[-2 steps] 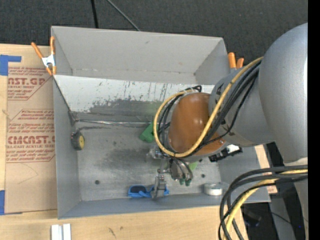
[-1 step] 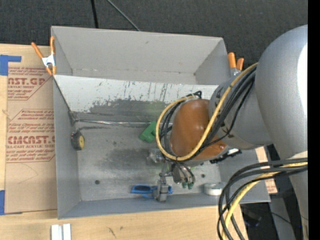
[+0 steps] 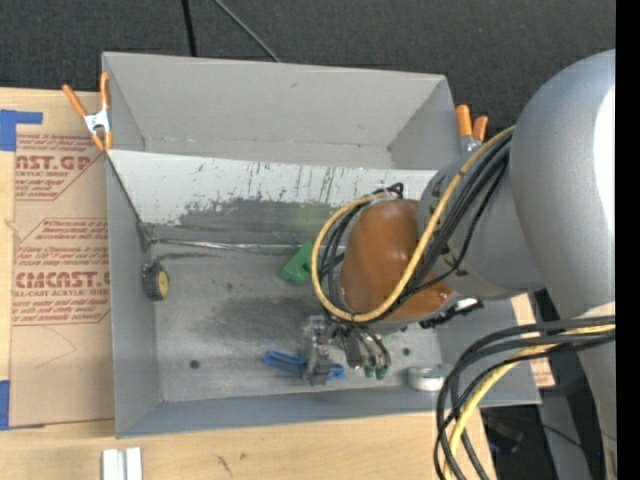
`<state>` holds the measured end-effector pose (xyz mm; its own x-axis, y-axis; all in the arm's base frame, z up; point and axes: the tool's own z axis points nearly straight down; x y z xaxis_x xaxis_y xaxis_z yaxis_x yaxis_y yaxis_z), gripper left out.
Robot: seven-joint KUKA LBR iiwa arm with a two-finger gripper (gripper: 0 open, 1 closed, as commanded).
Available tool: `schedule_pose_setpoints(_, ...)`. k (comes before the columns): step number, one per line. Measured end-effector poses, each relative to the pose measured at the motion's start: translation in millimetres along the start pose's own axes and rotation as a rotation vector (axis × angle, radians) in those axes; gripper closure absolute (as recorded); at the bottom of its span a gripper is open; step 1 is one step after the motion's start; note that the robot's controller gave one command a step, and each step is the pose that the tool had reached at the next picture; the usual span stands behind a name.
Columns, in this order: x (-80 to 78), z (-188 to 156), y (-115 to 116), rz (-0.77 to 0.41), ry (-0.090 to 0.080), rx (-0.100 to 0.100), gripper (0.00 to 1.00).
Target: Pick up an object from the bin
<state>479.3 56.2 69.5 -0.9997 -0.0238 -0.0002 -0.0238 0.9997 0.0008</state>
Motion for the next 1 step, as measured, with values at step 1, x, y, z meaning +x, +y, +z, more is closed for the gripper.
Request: schedule_pose_setpoints(1, -37.0, -189.8, 14.5, 0.031, -0.011, -0.001, 1.00)
